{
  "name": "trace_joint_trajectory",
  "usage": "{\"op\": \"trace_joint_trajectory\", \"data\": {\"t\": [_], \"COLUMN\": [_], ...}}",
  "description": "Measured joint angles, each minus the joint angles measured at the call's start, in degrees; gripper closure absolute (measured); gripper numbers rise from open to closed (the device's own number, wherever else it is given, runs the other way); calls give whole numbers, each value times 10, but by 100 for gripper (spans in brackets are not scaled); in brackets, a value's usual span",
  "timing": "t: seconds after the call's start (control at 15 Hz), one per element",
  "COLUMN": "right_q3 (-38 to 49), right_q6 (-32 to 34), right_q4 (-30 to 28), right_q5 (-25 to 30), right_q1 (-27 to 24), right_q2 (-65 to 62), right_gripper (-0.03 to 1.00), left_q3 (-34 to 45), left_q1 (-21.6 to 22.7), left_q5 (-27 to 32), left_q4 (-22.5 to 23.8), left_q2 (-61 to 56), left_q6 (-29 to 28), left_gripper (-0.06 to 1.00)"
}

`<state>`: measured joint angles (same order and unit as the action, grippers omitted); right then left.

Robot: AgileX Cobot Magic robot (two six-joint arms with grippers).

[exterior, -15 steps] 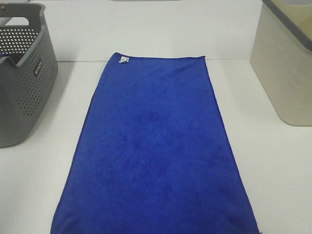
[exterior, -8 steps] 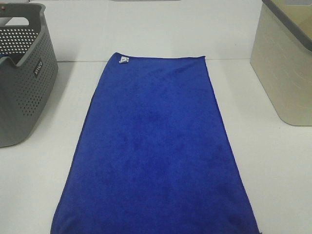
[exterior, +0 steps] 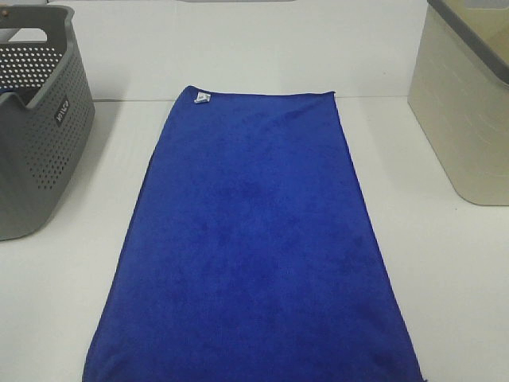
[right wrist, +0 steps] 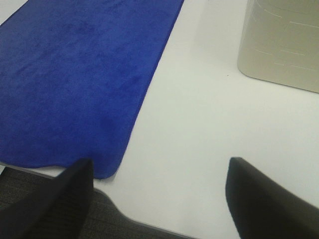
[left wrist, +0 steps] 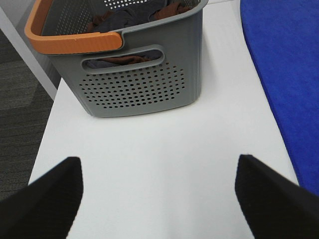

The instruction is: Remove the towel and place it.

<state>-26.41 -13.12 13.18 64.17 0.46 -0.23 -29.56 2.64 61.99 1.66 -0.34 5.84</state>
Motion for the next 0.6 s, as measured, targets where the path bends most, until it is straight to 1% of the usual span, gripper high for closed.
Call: {"op": "trace_joint_trajectory", "data": {"t": [0.6], "right_q3": [0], "right_q6": [0], "right_q4": [1], "right_q5": [0], "right_q1": [0], "right_q2": [0], "right_gripper": [24], "left_q3": [0], "left_q1": [0], "left_q5": [0], "left_q4": [-3], "left_q2": [0], "left_q6": [-1], "left_gripper": [16]}}
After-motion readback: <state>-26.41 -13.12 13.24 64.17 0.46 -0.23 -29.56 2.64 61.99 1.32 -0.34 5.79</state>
